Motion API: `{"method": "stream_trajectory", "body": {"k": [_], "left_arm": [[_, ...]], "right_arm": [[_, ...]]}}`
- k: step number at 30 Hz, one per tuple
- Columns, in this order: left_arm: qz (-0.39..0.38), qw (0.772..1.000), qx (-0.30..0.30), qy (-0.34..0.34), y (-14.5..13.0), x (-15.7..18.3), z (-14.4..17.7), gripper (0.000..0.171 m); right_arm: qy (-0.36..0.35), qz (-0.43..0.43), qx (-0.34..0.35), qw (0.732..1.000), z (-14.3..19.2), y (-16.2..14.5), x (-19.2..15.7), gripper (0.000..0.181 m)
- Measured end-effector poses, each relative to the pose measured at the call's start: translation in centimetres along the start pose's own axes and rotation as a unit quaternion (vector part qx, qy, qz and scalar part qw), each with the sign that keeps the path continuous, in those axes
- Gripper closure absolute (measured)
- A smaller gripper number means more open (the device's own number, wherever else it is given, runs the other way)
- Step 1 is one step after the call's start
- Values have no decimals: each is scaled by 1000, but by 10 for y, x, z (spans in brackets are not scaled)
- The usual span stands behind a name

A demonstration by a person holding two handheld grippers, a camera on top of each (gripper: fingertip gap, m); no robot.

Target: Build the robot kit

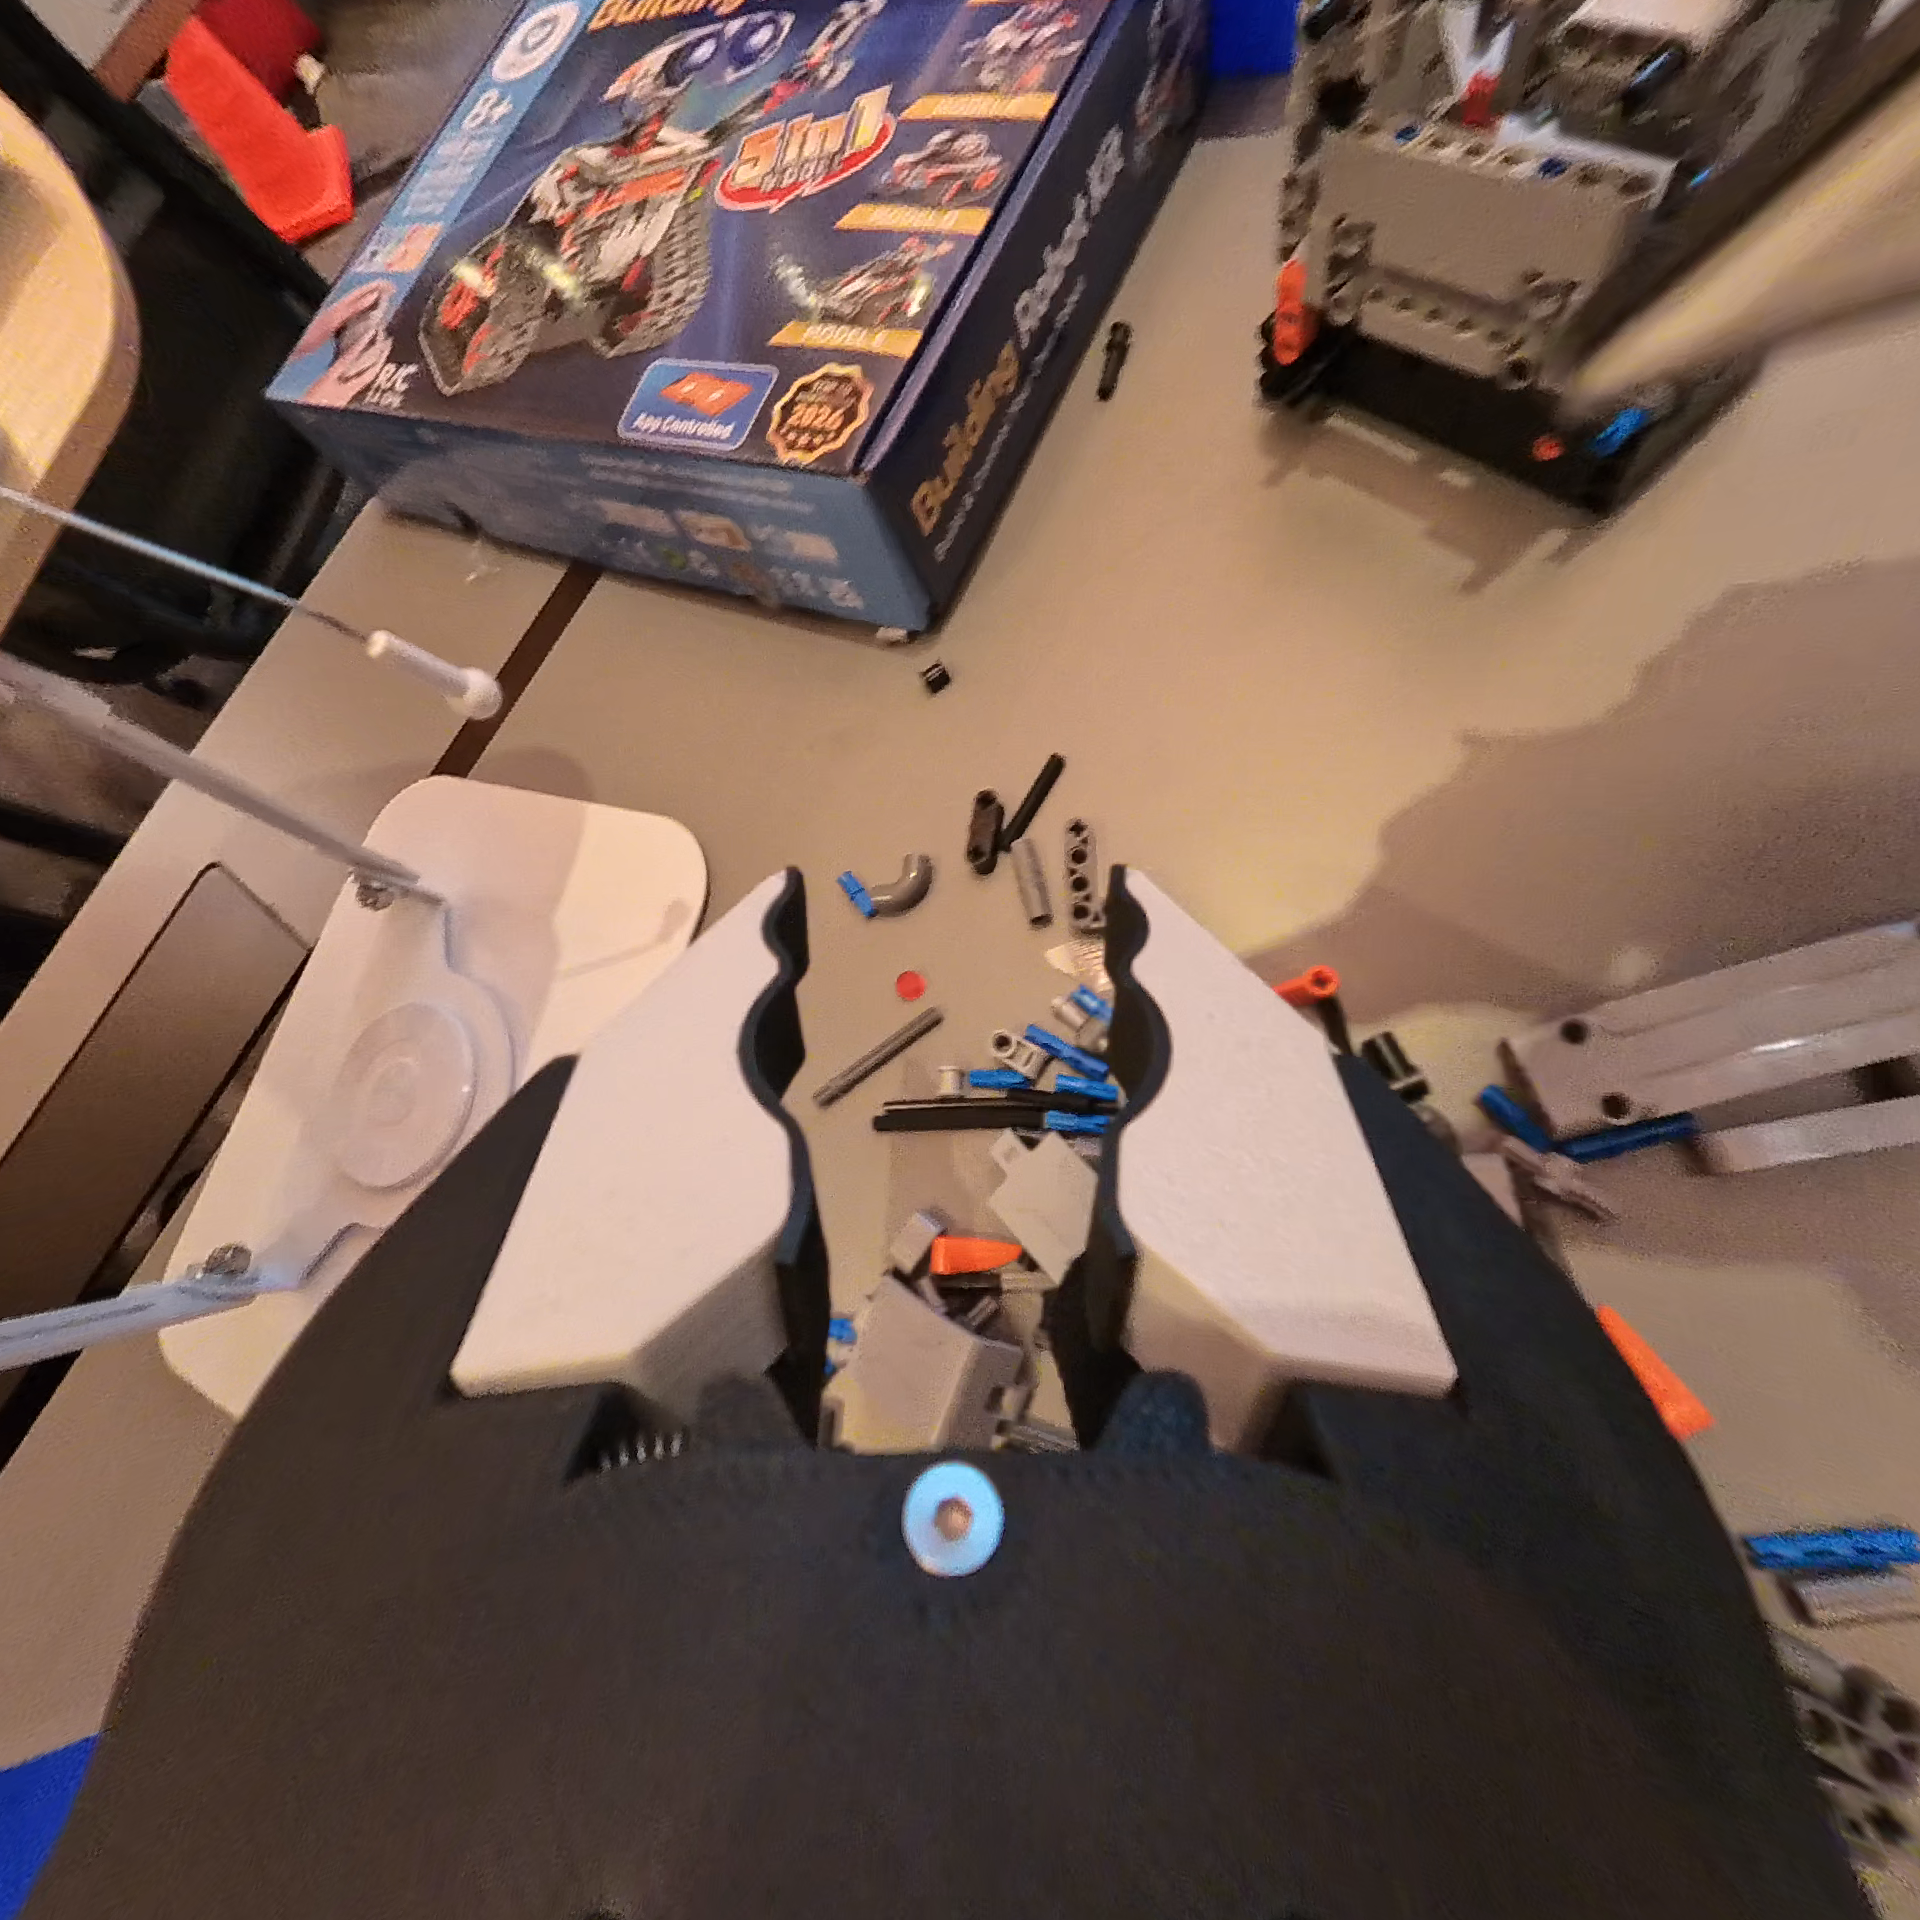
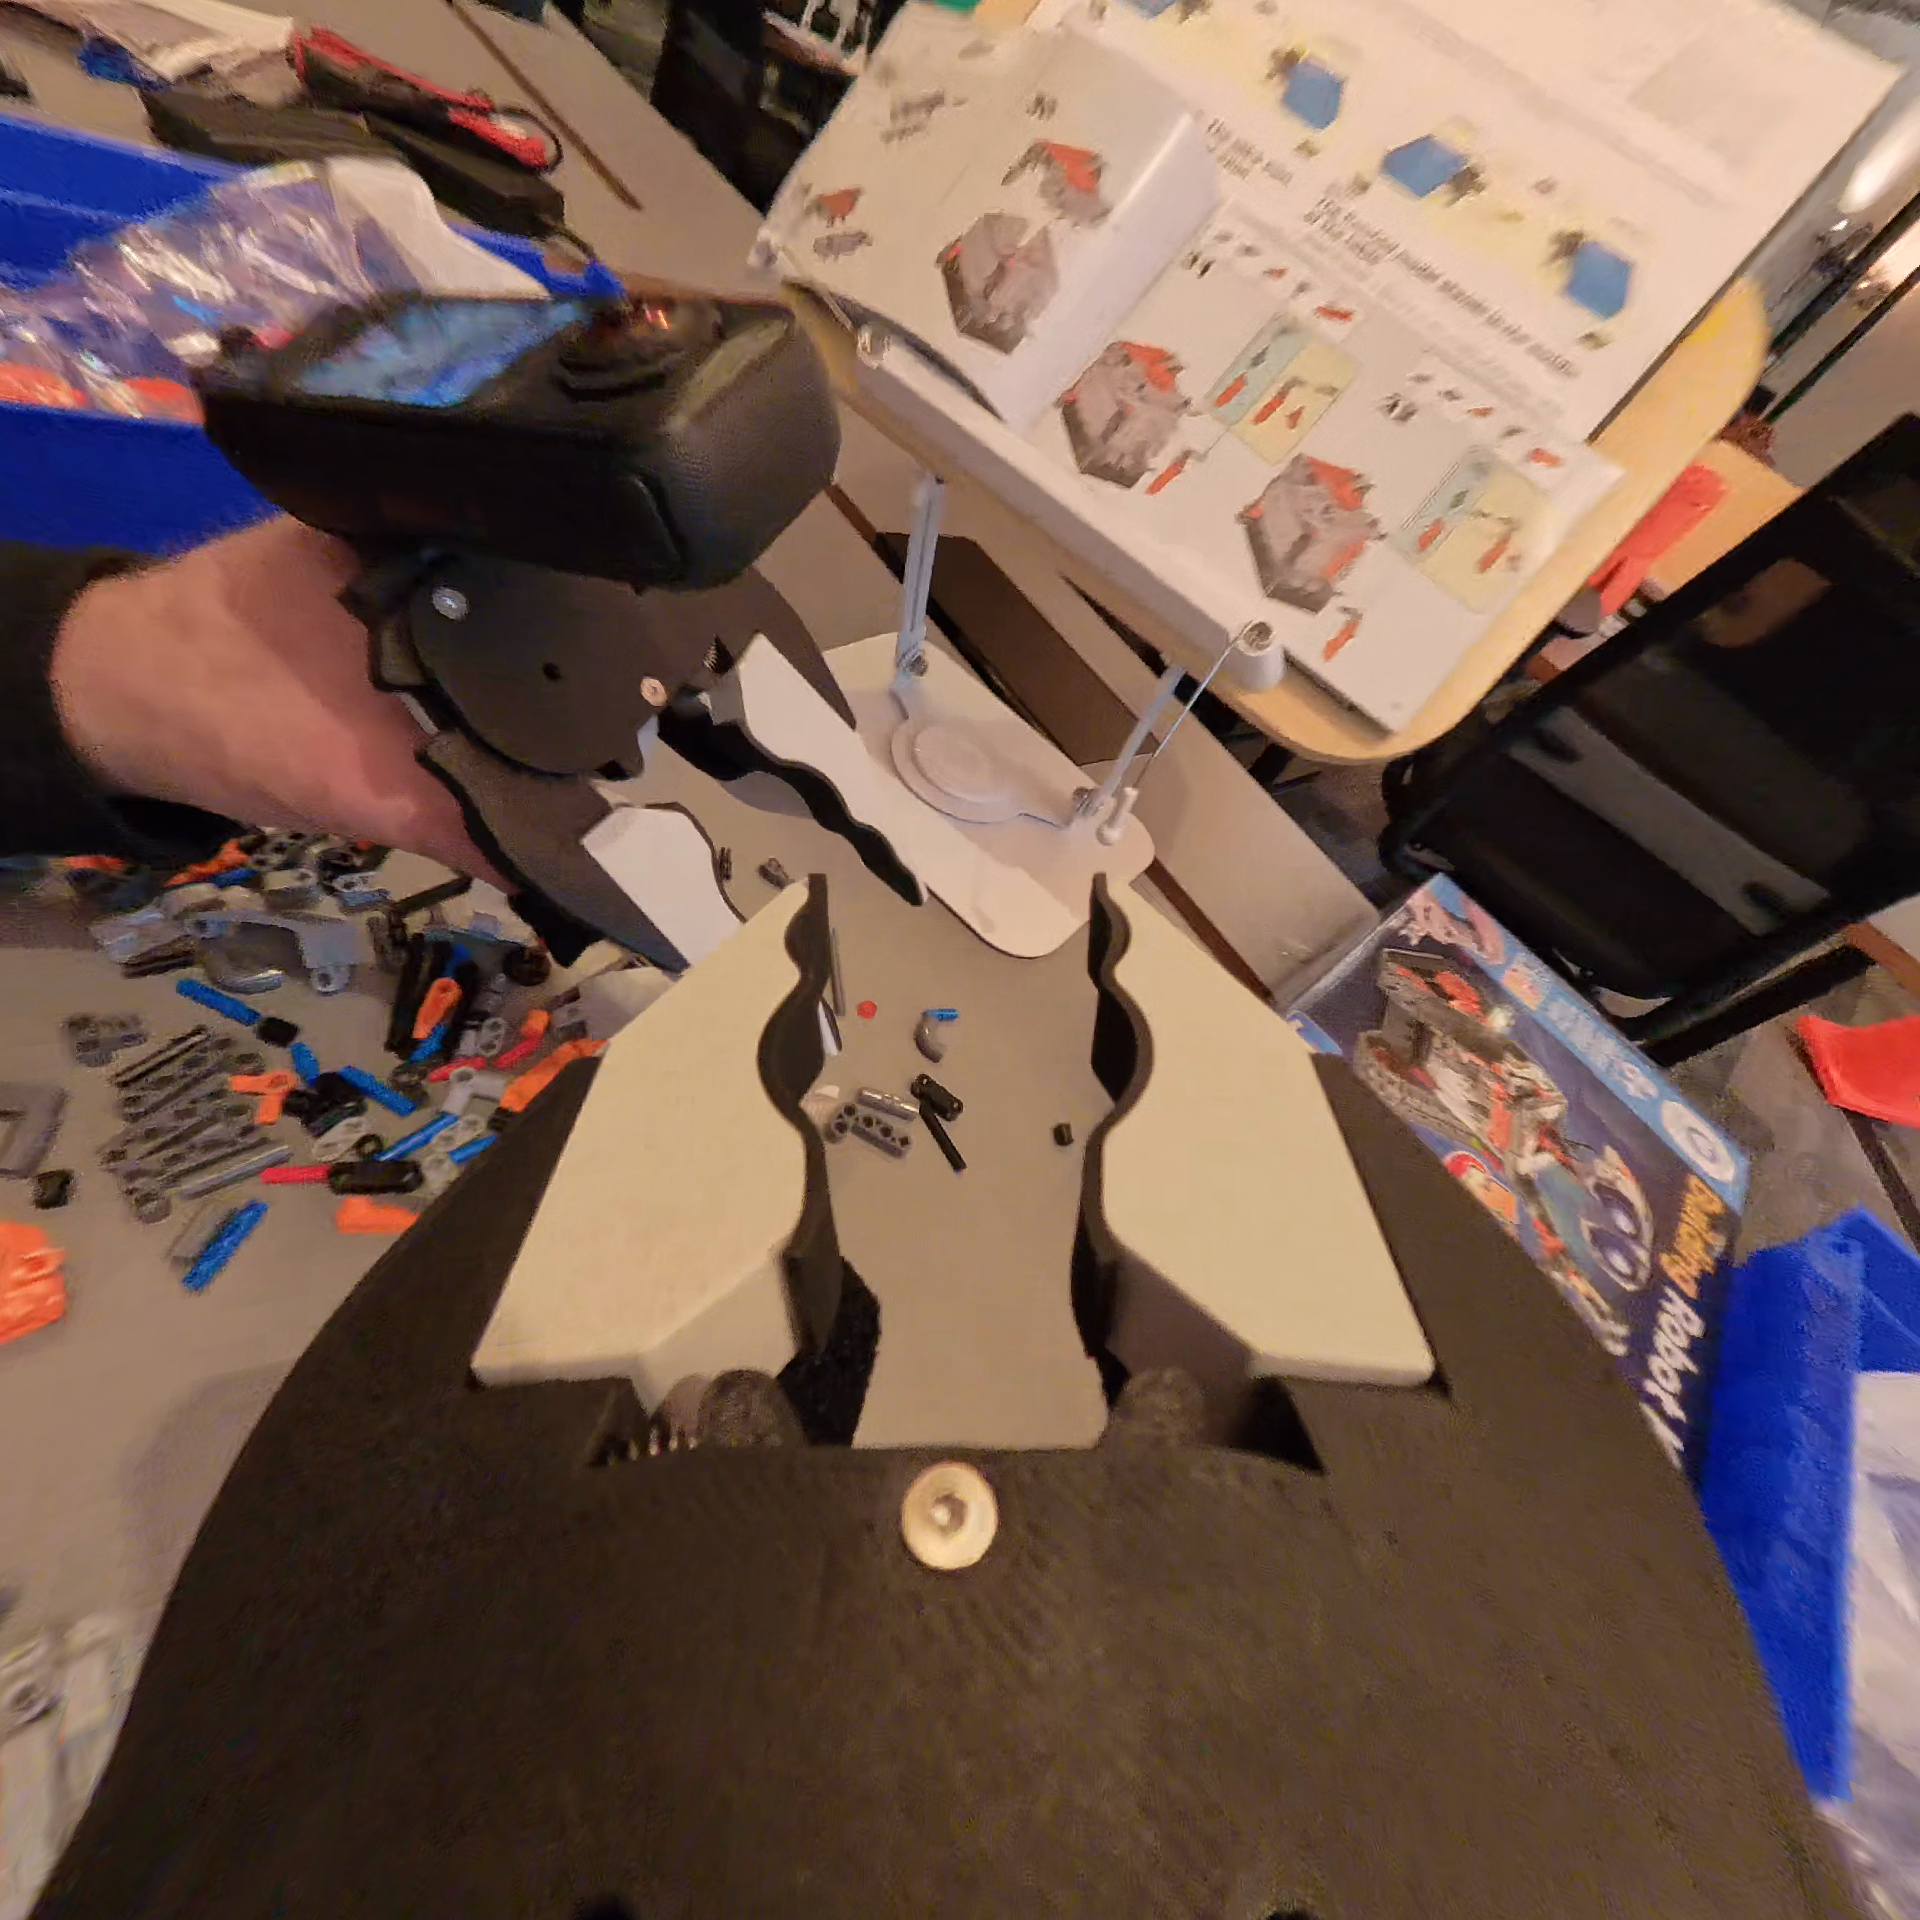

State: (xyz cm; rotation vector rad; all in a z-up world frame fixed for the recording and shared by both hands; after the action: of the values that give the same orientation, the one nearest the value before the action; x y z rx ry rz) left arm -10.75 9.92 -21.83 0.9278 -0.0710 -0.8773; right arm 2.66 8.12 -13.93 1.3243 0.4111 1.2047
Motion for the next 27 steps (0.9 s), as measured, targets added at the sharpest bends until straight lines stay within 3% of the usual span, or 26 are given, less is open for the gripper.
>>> {"method": "stream_trajectory", "body": {"k": [3,8,27], "left_arm": [[6,1000,-12,11,-6,-5,-5,113],[13,1000,-27,3,-13,-6,-14,112],[34,999,-35,-6,-20,-17,-20,111]], "right_arm": [[6,-10,-16,1000,-23,-24,-6,126],[15,8,-16,1000,-26,-41,-17,122],[89,-55,-14,994,-26,-60,-24,125]]}}
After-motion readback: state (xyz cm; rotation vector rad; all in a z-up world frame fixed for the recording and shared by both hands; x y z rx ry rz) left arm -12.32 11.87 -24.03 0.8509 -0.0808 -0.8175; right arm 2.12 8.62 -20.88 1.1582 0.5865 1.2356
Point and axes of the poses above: each gripper's, where its closed fingertips meet, z back along the fingers, y out of its top, x = y × z across the jaws, the point moved 8 cm from there along z, back along the fingers, and after that the axes turned 2 degrees about -y, right-handed, at the moved point
